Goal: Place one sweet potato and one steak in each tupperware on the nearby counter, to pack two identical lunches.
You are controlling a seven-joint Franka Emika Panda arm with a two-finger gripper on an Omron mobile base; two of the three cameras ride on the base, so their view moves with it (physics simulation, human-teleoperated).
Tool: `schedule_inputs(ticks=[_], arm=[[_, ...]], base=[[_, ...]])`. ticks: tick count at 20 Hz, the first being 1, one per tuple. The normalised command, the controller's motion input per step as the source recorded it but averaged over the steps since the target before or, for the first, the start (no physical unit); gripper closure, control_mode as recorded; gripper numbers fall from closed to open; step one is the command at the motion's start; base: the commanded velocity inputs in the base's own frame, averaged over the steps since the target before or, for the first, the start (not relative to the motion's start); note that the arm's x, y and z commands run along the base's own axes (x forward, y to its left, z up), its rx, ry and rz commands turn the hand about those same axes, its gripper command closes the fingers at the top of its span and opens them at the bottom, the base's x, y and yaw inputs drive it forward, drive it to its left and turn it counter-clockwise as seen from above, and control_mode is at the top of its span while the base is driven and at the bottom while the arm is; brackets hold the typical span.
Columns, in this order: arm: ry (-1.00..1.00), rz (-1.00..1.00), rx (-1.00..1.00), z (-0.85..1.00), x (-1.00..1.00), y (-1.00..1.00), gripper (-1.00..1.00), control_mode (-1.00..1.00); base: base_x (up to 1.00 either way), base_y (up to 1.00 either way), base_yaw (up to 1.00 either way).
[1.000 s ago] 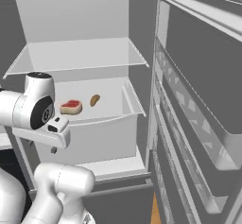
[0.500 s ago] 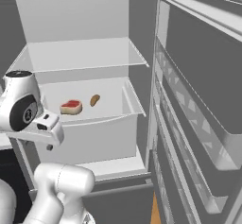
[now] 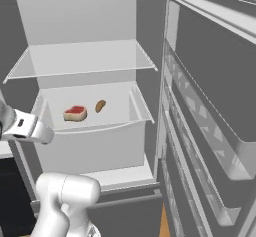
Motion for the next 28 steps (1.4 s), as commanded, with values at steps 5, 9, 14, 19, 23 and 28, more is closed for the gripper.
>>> schedule_inputs(ticks=[5, 9, 14, 19, 23, 28], arm=[[-0.18, 0.00, 0.10, 0.61, 1.00, 0.00, -1.00, -1.00], [0.10, 0.01, 0.04, 0.00, 0.94, -0.02, -1.00, -1.00], [-0.12, 0.05, 0.00, -0.55, 0.42, 0.00, -1.00, -1.00], [-0.01, 0.12, 0.00, -0.31, 0.47, 0.13, -1.00, -1.00], [0.00, 0.10, 0.00, -0.07, 0.43, 0.35, -1.00, -1.00], [0.00, 0.09, 0.00, -0.12, 0.25, 0.46, -1.00, -1.00]], base=[[0.00, 0.00, 0.00], [0.00, 0.00, 0.00], [0.00, 0.00, 0.00], [0.00, 0.00, 0.00], [0.00, 0.00, 0.00], [0.00, 0.00, 0.00]])
